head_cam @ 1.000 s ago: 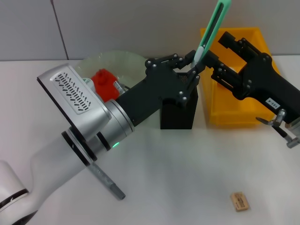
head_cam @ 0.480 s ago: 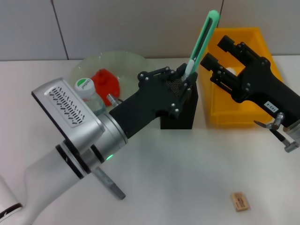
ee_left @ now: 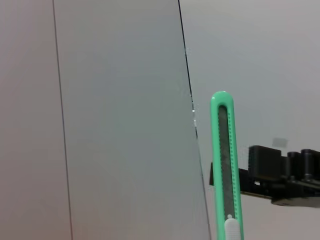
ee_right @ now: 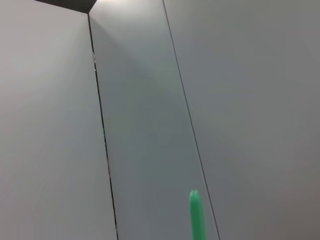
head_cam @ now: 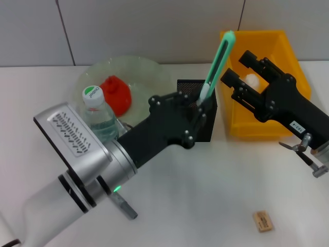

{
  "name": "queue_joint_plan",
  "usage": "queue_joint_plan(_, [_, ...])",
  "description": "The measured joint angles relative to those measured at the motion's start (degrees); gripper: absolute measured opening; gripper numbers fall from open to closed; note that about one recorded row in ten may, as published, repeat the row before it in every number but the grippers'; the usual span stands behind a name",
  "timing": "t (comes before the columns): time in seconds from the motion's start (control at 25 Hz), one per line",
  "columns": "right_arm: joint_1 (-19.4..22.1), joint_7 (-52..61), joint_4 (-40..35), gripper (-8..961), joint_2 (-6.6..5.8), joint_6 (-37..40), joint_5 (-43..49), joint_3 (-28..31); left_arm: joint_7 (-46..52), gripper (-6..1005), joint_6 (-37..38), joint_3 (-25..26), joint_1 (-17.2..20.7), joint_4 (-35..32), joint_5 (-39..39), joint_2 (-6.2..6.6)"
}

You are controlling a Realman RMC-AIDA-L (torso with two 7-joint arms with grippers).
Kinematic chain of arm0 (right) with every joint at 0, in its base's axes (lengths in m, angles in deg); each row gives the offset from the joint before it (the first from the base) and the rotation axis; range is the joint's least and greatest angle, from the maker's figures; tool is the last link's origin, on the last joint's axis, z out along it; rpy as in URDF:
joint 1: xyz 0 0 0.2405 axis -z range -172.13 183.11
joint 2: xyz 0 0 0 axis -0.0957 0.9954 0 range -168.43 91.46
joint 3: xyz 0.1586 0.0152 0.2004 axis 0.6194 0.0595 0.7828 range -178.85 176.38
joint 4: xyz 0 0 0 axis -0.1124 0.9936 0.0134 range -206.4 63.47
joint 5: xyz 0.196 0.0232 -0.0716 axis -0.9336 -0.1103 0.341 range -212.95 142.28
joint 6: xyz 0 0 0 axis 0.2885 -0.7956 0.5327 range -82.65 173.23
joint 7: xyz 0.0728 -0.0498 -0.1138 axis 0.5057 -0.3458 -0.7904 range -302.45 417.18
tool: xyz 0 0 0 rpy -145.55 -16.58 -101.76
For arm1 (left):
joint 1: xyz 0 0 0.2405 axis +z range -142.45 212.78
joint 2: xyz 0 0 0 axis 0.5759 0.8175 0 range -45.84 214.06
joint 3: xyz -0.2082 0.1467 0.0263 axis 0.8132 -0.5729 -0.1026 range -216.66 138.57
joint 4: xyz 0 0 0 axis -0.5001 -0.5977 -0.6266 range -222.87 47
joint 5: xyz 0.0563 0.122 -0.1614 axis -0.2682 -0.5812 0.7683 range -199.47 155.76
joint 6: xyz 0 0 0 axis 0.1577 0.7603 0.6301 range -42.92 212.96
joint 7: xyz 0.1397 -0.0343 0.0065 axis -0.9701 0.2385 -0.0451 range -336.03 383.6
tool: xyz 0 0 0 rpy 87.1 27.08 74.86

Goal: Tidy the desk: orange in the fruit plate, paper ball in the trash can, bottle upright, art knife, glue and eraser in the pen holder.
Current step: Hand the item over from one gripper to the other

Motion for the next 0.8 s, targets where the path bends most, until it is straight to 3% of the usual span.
queue_joint_plan(0.8, [-0.1,0.5,0.9,679,-0.06,-1.3,1.7,-1.4,-0.4,248,-2.4,-0.8,-0.7,0.4,1.6,0.00])
